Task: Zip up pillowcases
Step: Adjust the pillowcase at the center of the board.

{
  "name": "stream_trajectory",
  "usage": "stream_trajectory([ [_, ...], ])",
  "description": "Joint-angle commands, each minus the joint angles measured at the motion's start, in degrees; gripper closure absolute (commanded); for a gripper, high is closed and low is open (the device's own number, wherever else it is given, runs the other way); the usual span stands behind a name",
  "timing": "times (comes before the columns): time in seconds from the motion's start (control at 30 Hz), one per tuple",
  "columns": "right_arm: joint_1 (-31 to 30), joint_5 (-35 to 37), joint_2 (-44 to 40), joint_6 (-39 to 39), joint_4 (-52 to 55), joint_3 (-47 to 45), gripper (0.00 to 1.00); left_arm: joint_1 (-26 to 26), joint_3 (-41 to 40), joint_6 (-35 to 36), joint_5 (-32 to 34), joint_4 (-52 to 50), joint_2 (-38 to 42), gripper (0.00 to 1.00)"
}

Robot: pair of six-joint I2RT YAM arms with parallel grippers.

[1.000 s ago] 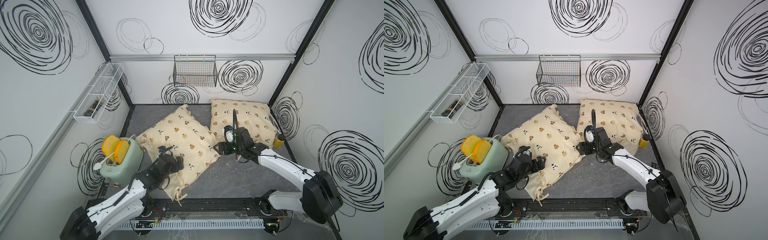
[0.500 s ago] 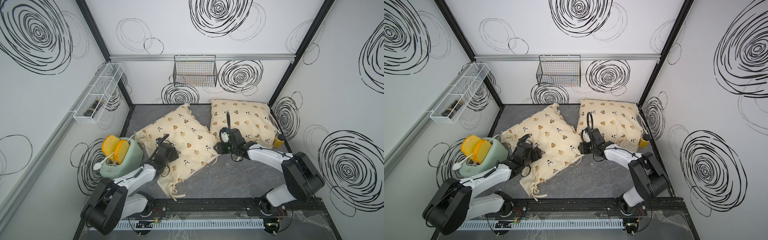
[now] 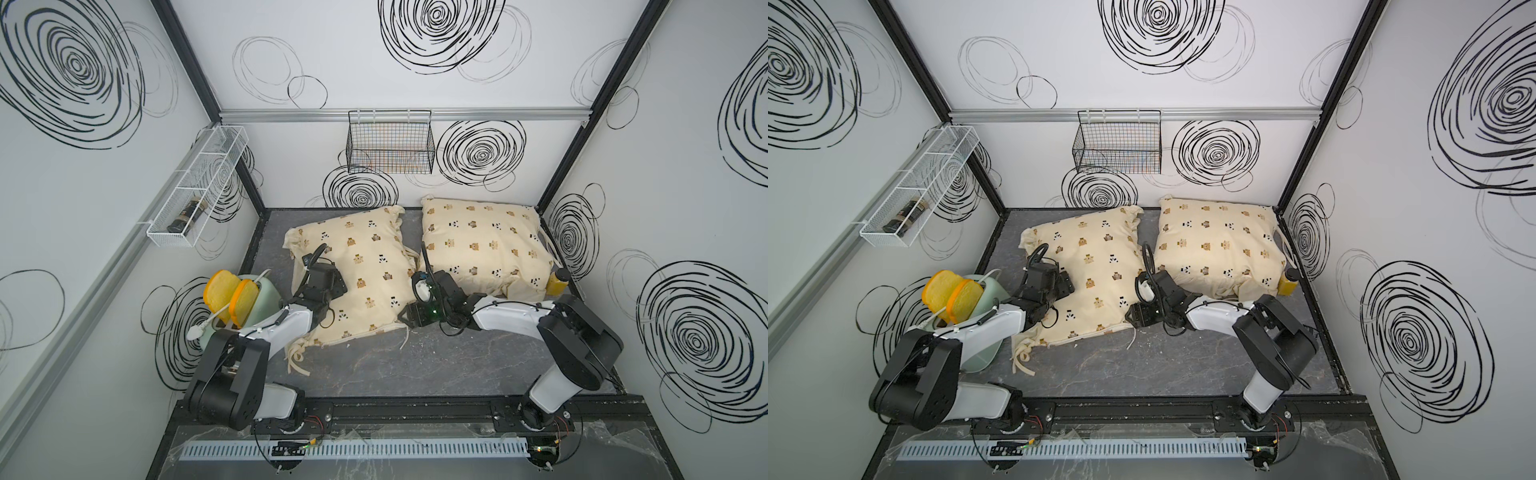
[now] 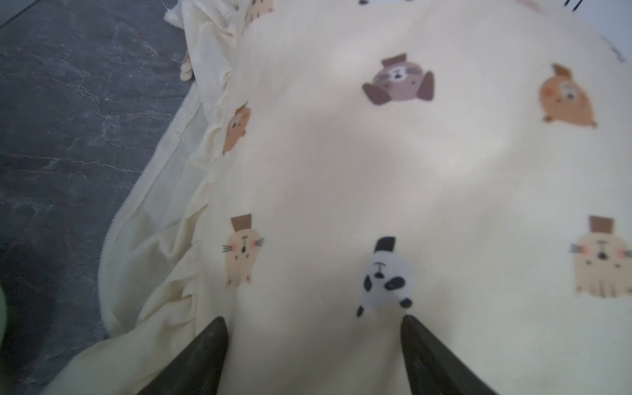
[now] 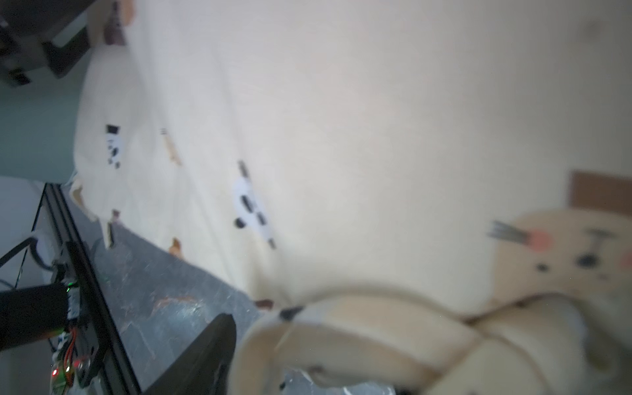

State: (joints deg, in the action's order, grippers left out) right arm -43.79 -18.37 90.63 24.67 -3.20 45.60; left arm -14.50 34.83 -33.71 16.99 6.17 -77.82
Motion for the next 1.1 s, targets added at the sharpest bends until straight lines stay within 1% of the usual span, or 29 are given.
stream_trajectory([
  [0.0, 1.5, 1.0, -10.4, -2.7, 7.0, 1.9, 0.01, -3.2, 4.4, 3.0, 4.7, -2.0, 4.5, 0.15],
  [0.07, 4.0, 3.4, -16.1, -3.1, 11.7, 1.6, 0.03, -5.8, 6.4, 3.7, 6.4, -4.1, 6.2, 0.13],
  [0.13, 7.4, 5.3, -20.5, -3.7, 12.4, 0.4, 0.03, -8.7, 7.7, 3.1, 6.6, -5.2, 7.1, 0.11],
  [0.2, 13.0, 5.9, -23.3, -3.6, 12.6, 0.5, 0.03, -12.2, 8.6, 2.4, 6.7, -5.9, 7.5, 0.09],
  [0.23, 16.7, 4.7, -23.1, -3.9, 13.9, 1.7, 0.03, -14.4, 9.2, 2.1, 7.1, -6.6, 7.6, 0.08],
  [0.27, 20.1, 2.9, -22.3, -5.1, 16.3, 4.0, 0.03, -16.3, 9.5, 1.7, 7.6, -7.2, 7.7, 0.07],
  [0.3, 22.2, 1.3, -21.0, -6.8, 18.0, 5.9, 0.03, -17.8, 9.6, 1.4, 7.9, -7.4, 7.8, 0.07],
  [0.33, 23.9, 1.6, -19.9, -8.0, 20.1, 8.1, 0.03, -19.4, 9.6, 0.8, 8.0, -7.5, 7.8, 0.06],
  [0.37, 25.5, 3.8, -19.2, -8.0, 22.0, 10.1, 0.03, -20.8, 9.4, 0.2, 7.9, -7.6, 7.9, 0.06],
  [0.43, 28.9, 9.2, -18.3, -7.6, 22.1, 11.6, 0.03, -23.8, 8.7, -1.0, 8.3, -7.5, 7.7, 0.05],
  [0.47, 31.7, 12.2, -17.5, -6.8, 20.7, 11.6, 0.03, -25.3, 8.4, -1.6, 8.4, -7.5, 7.3, 0.05],
  [0.57, 41.3, 17.8, -12.3, -3.8, 17.0, 11.9, 0.00, -28.6, 7.1, -3.9, 7.5, -6.5, 5.6, 0.05],
  [0.63, 46.0, 19.8, -8.4, -2.8, 13.4, 11.8, 0.05, -30.3, 5.8, -5.0, 6.6, -5.1, 5.0, 0.05],
  [0.67, 47.9, 19.9, -6.2, -2.6, 11.3, 11.9, 0.10, -31.2, 5.4, -5.2, 6.7, -4.7, 4.9, 0.06],
  [0.73, 50.0, 18.1, -1.5, -3.4, 9.6, 13.1, 0.16, -32.7, 5.3, -5.2, 7.4, -4.7, 4.6, 0.06],
  [0.8, 50.4, 14.7, 3.5, -3.6, 11.6, 16.2, 0.20, -33.5, 5.5, -5.2, 7.6, -5.0, 4.3, 0.06],
  [0.87, 48.4, 12.3, 7.9, -4.3, 13.7, 18.1, 0.19, -34.0, 5.6, -5.2, 7.8, -5.0, 4.2, 0.06],
  [0.93, 45.1, 13.7, 8.8, -4.6, 11.4, 16.5, 0.20, -34.3, 5.6, -5.2, 7.8, -5.0, 4.6, 0.06],
  [1.07, 40.8, 8.9, 10.8, -3.2, 8.1, 14.2, 0.23, -34.3, 5.4, -5.0, 8.3, -6.1, 6.1, 0.06],
])
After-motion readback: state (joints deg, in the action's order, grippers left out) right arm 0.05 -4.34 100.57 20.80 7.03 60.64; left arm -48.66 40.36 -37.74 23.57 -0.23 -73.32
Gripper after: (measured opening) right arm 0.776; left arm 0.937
